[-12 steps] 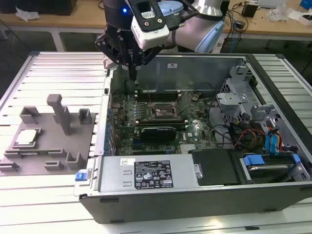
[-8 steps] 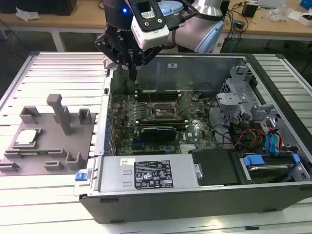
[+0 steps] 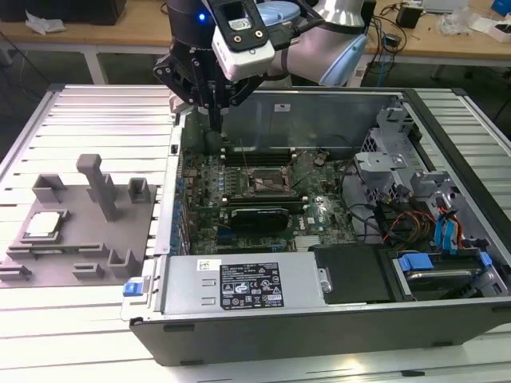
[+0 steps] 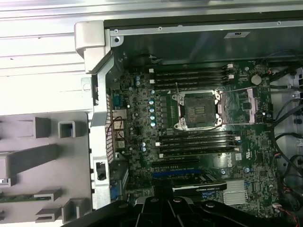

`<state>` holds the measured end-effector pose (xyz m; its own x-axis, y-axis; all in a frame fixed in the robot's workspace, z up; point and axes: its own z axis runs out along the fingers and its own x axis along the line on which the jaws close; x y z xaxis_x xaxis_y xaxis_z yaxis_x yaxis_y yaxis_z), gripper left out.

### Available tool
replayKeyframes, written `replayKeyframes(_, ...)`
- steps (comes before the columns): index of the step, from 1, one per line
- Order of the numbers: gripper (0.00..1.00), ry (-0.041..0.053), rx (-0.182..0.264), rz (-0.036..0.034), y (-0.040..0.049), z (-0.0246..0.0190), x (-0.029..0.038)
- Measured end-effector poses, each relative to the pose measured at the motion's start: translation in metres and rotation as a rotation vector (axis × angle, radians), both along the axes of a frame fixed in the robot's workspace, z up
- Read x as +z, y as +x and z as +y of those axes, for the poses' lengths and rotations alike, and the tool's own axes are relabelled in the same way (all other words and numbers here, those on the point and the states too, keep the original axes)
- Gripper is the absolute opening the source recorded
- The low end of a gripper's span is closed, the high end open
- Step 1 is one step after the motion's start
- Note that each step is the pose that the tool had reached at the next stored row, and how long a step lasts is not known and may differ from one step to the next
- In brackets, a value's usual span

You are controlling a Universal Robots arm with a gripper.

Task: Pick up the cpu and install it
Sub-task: 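Reach for the cpu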

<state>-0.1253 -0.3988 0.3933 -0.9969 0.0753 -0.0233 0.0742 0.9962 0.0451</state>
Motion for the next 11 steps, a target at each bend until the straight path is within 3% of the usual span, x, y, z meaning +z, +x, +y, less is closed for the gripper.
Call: replayKeyframes(11, 0.11, 0.0, 0.0, 0.0001, -0.0123, 0.0, 0.0)
